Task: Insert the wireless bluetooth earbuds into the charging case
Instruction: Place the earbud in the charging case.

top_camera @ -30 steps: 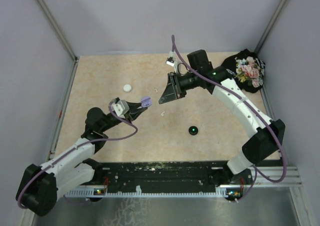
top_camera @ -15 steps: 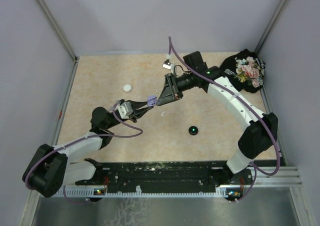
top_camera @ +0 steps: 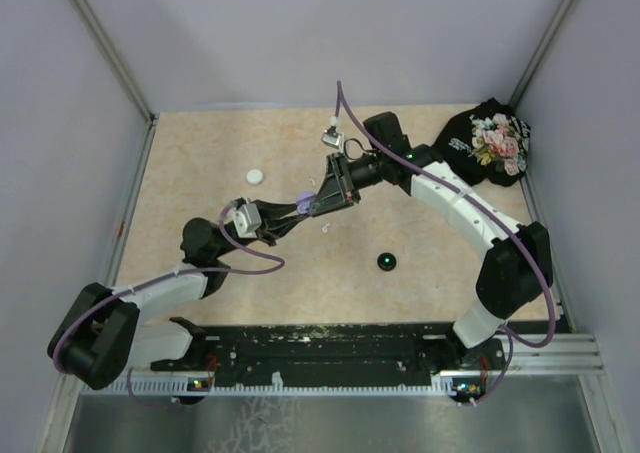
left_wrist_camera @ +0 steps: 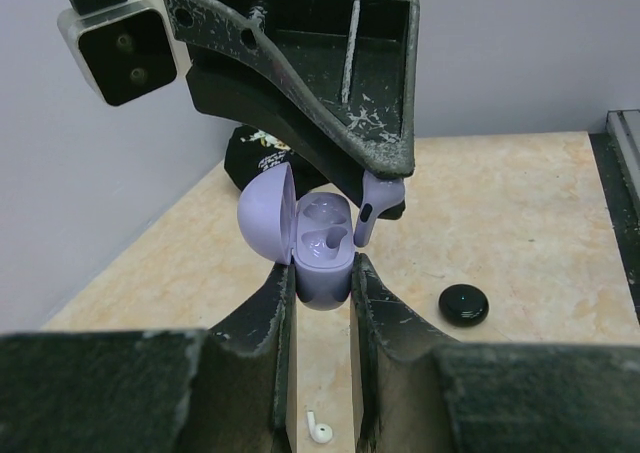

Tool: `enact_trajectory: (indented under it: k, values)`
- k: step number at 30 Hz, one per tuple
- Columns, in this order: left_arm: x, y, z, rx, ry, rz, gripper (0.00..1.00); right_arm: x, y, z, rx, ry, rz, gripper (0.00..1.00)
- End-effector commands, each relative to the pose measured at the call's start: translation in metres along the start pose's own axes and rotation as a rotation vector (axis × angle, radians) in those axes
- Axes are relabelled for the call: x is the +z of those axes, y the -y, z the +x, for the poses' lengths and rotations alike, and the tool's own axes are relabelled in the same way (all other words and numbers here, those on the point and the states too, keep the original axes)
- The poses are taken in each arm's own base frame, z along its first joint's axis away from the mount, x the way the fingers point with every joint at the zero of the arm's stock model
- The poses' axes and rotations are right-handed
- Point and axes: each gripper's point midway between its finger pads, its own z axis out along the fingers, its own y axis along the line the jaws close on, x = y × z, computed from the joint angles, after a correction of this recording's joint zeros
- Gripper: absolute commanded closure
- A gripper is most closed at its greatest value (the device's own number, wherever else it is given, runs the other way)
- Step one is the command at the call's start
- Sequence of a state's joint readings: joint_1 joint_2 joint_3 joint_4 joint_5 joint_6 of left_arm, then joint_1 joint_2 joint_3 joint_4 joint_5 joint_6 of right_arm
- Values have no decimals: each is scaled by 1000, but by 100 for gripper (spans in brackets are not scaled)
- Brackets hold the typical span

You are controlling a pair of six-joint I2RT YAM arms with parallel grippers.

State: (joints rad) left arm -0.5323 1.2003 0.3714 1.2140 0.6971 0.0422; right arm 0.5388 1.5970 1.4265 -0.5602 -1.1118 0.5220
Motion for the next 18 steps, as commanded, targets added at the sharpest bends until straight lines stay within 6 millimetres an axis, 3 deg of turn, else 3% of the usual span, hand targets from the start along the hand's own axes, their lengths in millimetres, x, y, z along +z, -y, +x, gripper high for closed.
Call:
enact_trajectory:
  k: [1,11,18]
  values:
    - [2,9,-5,-13,25,39,100,-5,-31,-5,-119,30,-69,100]
    - [2,10,-1,-32,12,42,100,-5,-33,-6,-130,42,-70,100]
    - [2,7,-4,-30,18,25,100,-3,-20,-2,-86,33,-28,100]
